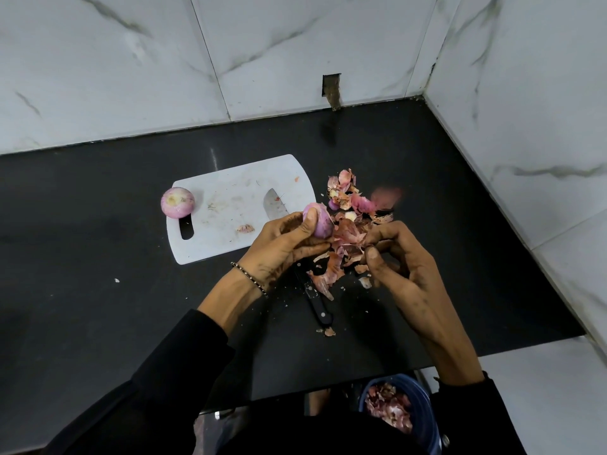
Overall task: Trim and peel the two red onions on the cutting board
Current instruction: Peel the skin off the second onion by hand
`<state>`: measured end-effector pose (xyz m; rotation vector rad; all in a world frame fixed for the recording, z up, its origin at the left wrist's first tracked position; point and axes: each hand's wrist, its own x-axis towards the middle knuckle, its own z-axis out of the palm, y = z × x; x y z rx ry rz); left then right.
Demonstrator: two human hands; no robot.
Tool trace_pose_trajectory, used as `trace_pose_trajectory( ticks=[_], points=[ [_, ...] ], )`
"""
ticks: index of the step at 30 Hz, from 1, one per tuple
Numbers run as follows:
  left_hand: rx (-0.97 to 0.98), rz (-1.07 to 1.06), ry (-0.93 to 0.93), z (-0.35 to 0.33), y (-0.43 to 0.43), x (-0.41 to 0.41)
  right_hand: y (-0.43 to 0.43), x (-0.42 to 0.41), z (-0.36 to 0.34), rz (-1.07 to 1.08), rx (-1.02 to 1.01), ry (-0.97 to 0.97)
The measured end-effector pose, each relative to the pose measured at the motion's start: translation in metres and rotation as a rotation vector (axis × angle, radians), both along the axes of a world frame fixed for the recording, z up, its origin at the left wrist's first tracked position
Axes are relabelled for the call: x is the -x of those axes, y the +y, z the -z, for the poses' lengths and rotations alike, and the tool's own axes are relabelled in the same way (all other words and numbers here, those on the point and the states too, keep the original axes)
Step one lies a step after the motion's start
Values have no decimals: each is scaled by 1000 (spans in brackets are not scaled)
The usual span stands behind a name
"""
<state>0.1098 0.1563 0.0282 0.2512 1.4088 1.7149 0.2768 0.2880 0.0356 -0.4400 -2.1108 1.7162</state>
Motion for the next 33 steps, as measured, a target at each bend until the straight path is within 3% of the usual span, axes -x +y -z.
trace_pose_trajectory(
  ticks=[3,7,14,17,21,25,33],
  points=[
    [0,26,90,3,-3,-1,1,3,3,109,-115,-37],
    [74,99,400,4,-5,-2,1,8,8,257,-231,-77],
    [-1,154,515,2,1,-5,2,16,2,335,-318,-38],
    [-27,158,567,1,3,-4,5,20,-2,311,-350,-59],
    [-31,166,635,-2,3,-3,13,21,-2,178,-551,-66],
    [-15,185,672,-2,3,-1,13,23,-2,60,-585,-73],
    [6,273,693,-3,0,0,12,25,-2,57,-603,-94]
  ],
)
